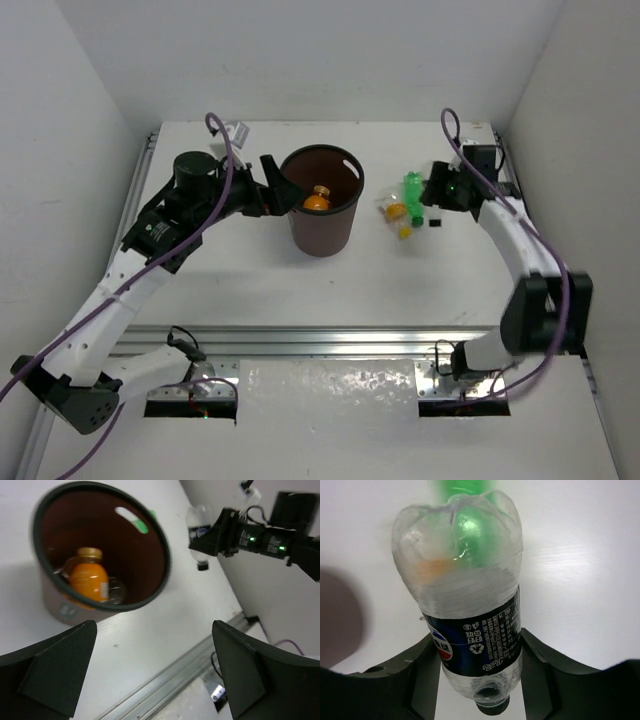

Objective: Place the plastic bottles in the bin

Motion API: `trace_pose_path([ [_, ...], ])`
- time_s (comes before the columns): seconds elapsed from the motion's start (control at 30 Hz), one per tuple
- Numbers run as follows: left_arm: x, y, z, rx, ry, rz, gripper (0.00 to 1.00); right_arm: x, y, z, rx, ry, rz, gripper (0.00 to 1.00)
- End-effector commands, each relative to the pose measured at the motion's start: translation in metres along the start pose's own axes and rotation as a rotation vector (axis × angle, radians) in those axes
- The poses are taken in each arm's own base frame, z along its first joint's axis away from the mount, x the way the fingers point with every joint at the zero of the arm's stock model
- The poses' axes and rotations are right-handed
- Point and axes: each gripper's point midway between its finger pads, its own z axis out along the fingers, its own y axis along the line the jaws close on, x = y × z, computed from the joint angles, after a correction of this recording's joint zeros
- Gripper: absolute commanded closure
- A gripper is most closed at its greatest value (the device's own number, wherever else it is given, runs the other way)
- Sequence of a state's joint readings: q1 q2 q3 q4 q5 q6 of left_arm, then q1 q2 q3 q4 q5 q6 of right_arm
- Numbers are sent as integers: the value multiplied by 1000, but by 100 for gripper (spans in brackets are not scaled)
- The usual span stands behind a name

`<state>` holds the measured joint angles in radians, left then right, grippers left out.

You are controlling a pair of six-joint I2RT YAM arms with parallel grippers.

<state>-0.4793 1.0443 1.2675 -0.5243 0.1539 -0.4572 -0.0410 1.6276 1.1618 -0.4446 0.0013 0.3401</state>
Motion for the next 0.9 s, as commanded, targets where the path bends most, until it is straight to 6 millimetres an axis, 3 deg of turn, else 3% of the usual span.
trace_pose_path([
  [0.0, -17, -62, 1, 289, -28, 9, 3, -24, 138, -124, -634, -243, -207, 70],
  [0.1, -12, -86, 2, 425, 2, 12, 2, 9, 195, -202, -989, -270, -339, 70],
  [0.13, -16, -97, 2, 479, -14, 14, 1, 31, 217, -229, -1131, -233, -406, 71],
  [0.27, -15, -121, 5, 597, -12, 1, 0, 64, 247, -292, -1360, -218, -547, 73],
  [0.33, -15, -125, 10, 606, -5, -18, 0, 73, 251, -311, -1441, -209, -573, 73],
  [0.43, -15, -137, 9, 657, -18, -22, 0, 76, 254, -322, -1468, -207, -579, 72],
  [0.67, 17, -162, 20, 738, 80, -11, 4, 60, 259, -335, -1449, -259, -564, 72],
  [0.7, 19, -165, 21, 744, 86, -8, 8, 55, 259, -335, -1430, -278, -558, 72],
  [0.73, 21, -165, 22, 745, 89, -5, 36, 54, 260, -335, -1426, -282, -559, 71],
  [0.8, 20, -164, 27, 725, 85, -6, 76, 48, 260, -331, -1391, -306, -547, 63],
  [0.87, 8, -164, 30, 690, 57, 1, 94, 52, 257, -325, -1371, -292, -550, 47],
])
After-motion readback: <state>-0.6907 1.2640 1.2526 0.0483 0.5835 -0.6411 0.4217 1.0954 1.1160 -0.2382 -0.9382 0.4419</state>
